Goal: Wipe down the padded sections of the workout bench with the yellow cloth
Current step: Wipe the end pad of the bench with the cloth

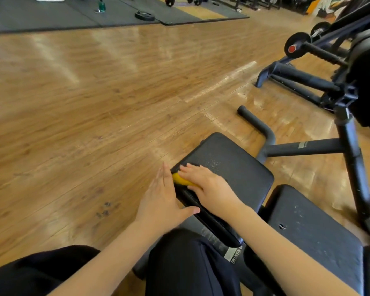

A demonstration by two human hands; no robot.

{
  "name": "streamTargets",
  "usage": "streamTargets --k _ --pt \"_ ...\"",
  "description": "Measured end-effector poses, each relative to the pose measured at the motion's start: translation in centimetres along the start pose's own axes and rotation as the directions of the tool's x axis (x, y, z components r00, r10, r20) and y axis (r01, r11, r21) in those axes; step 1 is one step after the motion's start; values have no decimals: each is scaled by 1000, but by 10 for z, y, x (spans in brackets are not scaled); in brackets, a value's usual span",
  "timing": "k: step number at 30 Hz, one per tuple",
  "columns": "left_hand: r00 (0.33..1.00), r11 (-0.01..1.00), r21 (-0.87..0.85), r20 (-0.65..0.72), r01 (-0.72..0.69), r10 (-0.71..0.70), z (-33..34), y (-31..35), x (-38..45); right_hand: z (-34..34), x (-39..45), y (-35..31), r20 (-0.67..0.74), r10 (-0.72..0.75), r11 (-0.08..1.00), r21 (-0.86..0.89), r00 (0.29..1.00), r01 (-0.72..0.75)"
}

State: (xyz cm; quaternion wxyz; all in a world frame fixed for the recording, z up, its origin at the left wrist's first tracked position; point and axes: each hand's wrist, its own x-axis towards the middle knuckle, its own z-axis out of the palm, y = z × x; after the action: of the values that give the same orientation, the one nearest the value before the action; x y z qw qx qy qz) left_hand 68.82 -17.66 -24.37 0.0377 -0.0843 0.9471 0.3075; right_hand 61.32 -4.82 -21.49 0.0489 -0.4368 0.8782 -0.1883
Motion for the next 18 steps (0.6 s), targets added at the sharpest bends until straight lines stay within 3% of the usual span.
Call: streamTargets --k 3,9,13,18 --pt "999 999 24 6 -41 41 1 -3 -2 5 -42 15 -20 -110 993 41 994 111" --pt "993 988 127 91 -85 74 -3 -1 1 -14 -29 19 -127 95 983 168 987 -73" --pt "991 990 100 107 -95 84 -3 -1 2 0 -6 2 -9 69 996 50 998 -69" --pt "990 996 33 119 -79 75 -6 -4 -1 5 -86 29 -88 15 1000 -24 996 -17"
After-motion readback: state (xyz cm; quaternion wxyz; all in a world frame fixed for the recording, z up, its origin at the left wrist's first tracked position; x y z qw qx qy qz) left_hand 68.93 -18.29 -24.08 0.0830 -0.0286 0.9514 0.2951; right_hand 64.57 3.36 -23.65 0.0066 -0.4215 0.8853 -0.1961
